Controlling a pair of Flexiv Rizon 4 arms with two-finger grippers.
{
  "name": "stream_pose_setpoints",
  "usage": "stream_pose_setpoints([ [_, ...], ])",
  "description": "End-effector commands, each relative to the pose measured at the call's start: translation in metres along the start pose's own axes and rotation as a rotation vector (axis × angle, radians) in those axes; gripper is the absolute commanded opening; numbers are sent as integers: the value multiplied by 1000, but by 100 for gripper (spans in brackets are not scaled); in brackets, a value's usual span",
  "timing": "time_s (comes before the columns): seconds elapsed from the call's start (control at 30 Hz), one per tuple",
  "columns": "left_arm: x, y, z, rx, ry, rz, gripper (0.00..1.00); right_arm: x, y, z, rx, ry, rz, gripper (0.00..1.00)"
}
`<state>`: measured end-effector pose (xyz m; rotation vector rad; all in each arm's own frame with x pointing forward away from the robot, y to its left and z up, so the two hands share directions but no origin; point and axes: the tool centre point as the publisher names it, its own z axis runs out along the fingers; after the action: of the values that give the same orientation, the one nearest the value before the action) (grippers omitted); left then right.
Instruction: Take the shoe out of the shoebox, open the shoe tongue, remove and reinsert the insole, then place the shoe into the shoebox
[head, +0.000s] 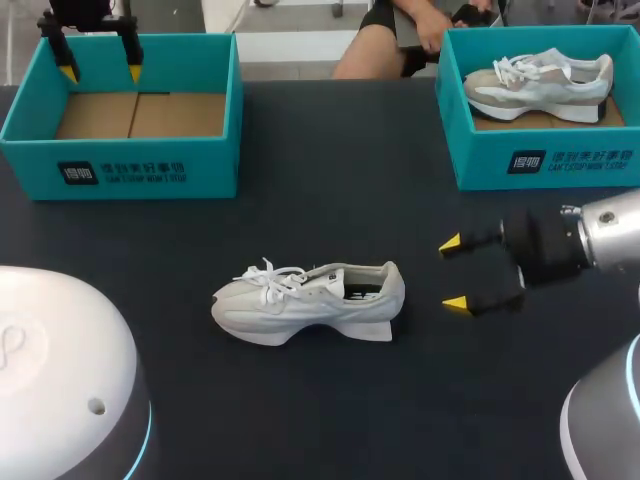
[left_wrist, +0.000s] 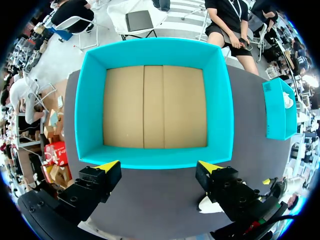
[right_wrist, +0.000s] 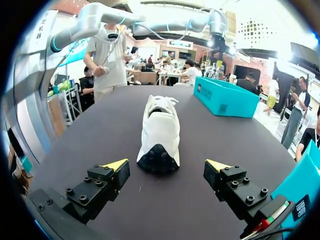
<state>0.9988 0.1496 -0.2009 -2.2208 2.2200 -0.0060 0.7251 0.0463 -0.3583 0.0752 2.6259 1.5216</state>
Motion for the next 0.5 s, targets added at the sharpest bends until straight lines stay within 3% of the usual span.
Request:
stream_pose_setpoints([
  [0.03,0,0,0,-1,0,0,100,-2,-14,16,-40,-14,16,100],
  [0.5,0,0,0,-1,0,0,100,-1,-14,15,-27,-34,23,100],
])
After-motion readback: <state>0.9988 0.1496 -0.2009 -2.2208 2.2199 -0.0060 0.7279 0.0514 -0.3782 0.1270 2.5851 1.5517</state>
